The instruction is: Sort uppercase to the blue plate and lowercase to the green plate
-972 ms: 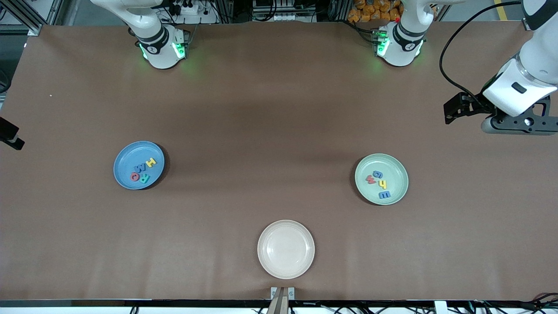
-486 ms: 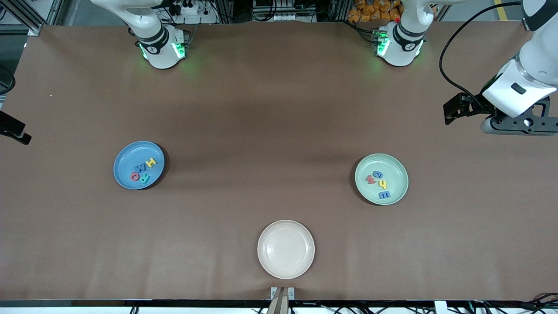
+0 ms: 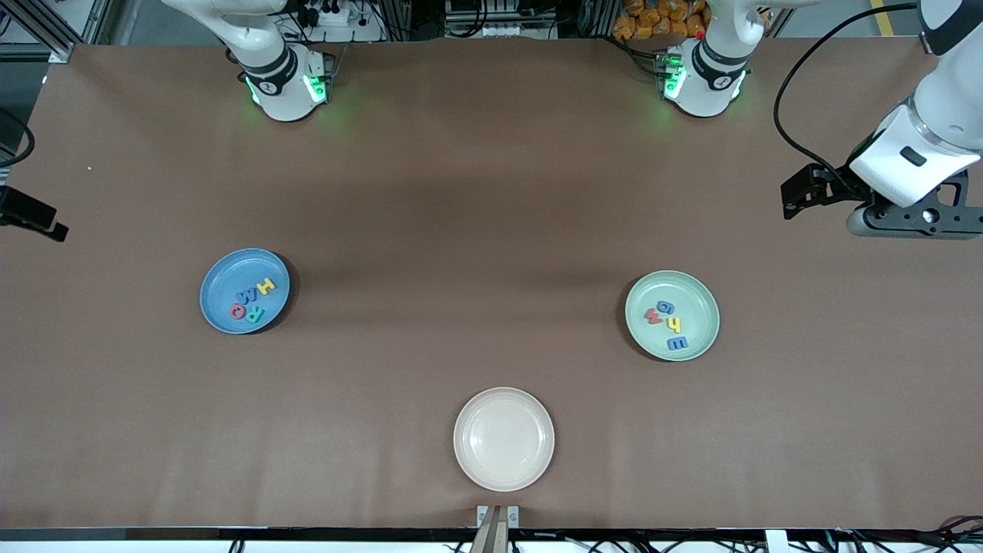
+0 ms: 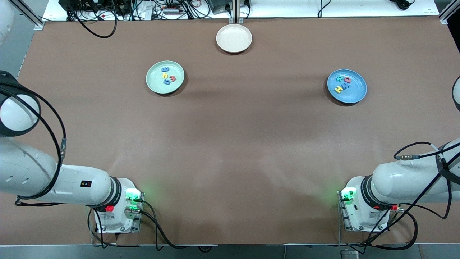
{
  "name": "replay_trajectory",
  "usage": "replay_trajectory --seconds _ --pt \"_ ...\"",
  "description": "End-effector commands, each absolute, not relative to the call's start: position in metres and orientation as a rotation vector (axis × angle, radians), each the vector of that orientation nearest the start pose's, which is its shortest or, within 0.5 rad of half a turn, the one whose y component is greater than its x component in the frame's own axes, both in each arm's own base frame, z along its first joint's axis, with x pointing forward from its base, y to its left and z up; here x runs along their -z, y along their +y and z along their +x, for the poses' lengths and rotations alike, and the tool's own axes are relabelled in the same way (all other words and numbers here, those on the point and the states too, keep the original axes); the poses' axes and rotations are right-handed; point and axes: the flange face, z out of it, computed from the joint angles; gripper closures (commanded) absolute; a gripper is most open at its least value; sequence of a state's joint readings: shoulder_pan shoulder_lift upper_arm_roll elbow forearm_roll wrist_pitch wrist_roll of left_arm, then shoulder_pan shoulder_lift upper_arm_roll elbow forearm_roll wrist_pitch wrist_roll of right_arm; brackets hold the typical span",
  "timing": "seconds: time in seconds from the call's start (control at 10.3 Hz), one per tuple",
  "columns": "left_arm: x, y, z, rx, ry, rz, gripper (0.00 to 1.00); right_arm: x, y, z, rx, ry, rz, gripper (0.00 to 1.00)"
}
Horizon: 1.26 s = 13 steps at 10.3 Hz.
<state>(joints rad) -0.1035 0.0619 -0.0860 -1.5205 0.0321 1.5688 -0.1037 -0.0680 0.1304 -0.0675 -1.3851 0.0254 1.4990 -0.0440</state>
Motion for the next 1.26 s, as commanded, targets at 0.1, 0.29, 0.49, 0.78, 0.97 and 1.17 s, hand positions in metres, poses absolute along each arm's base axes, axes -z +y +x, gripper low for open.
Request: replay_trajectory --seconds 0.1,0.29,0.49,0.78,0.97,1.17 --pt "-0.617 -0.103 0.565 -0.012 0.139 -3.131 0.0 -0.632 -0.074 0.573 -0.091 0.172 -3.128 0.0" --pt "-0.618 -0.103 0.564 -0.01 0.137 -3.131 0.0 -0.629 -0.074 0.571 -0.123 0.187 -3.122 0.0" --pt "-0.618 -0.104 0.564 -0.01 0.137 -3.129 0.0 -0.625 -0.073 0.569 -0.157 0.187 -3.117 0.0" --pt "-0.623 -0.095 0.563 0.004 0.118 -3.132 0.0 -0.613 -0.072 0.575 -0.194 0.134 -3.113 0.0" --pt "-0.622 -0.095 0.564 0.002 0.117 -3.132 0.0 -0.606 -0.072 0.579 -0.209 0.083 -3.105 0.0" --pt "-0.622 -0.095 0.564 0.002 0.115 -3.131 0.0 -0.601 -0.07 0.582 -0.224 0.06 -3.107 0.0"
